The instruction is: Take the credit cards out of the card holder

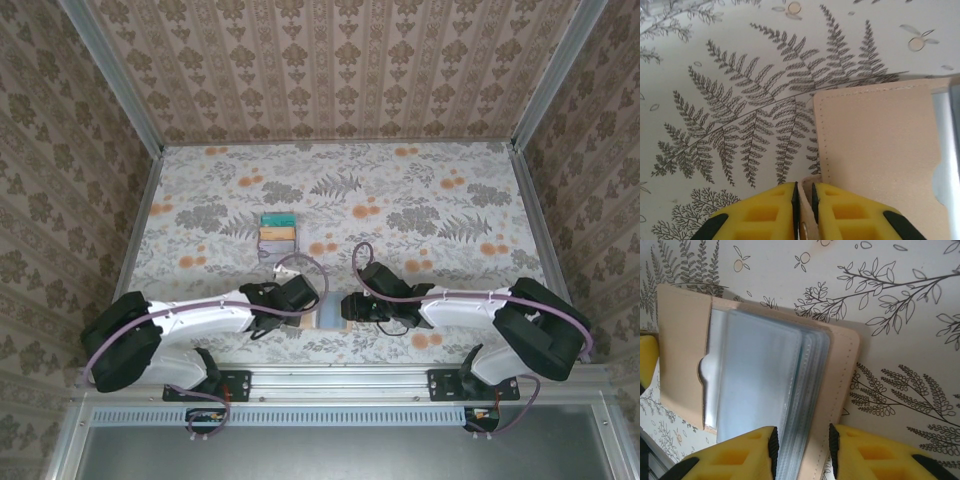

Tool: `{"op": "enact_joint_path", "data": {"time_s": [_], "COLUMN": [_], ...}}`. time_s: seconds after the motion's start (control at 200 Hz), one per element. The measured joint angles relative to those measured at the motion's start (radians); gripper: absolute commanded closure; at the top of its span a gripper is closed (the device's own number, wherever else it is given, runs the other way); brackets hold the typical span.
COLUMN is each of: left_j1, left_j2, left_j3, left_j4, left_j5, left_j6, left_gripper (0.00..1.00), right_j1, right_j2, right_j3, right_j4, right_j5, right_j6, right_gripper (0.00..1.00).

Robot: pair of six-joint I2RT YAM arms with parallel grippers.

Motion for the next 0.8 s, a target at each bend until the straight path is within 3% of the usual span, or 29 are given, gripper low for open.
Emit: {"op": "enact_joint_path", "data": {"time_s": [0.515,0.8], "left_j1": [0.000,0.000], "left_j2": [0.060,0.064], "left_j3": [-0.006,-0.006], "left_j4": [0.003,0.008], "left_j5": [-0.006,-0.007], "left_j6": [-0.048,-0.054], "left_gripper": [0.90,0.90], "right_j1": [0.000,-0.005], "right_j2": [-0.095,0.005], "right_j3": [0.000,0.000], "right_j4": [-0.079,-0.041], "right_j5": [0.040,0.011], "right_j6": [0.009,0.014], "right_gripper": [0.62,0.67]}}
